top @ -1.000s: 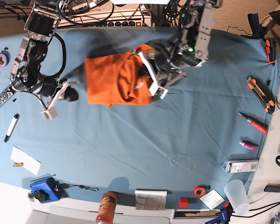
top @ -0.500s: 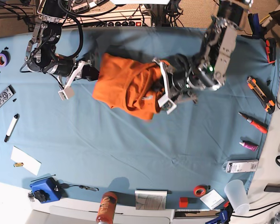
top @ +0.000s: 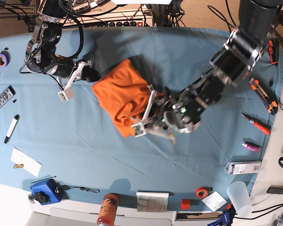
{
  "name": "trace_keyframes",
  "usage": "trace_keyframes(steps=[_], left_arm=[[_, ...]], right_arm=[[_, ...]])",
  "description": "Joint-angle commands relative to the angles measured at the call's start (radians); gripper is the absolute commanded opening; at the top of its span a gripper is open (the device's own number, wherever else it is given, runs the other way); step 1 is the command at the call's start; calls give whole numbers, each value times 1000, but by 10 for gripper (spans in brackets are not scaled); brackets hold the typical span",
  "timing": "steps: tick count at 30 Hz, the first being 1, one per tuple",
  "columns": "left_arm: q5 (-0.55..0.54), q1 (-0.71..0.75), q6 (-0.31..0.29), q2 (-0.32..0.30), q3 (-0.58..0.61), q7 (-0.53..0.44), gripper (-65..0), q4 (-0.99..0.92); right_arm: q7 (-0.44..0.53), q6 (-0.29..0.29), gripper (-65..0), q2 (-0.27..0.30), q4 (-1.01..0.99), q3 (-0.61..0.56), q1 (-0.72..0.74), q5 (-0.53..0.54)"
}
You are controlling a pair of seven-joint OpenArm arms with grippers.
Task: Layout the t-shirt on the table in an organized manner, then fold the t-shirt properly
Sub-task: 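Press and tuck the folded shirt into a neat square with the left gripper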
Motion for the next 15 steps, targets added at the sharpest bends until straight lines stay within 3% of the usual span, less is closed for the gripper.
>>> trace_keyframes(steps=[1,7,12,15], left_arm=[[16,-54,4,17,16,-30,-650,-9],[167,-145,3,123,125,-105,-650,-143],[284,-166,15,214,139,-174,-650,-242],[354,-172,22,234,139,-230,-650,-258]], right_arm=[[3,1,-650,11,15,18,8,-8],[3,1,-650,12,15,111,8,-6],[3,1,-650,14,15,137,7,-6],[3,1,-650,14,15,137,8,-6]])
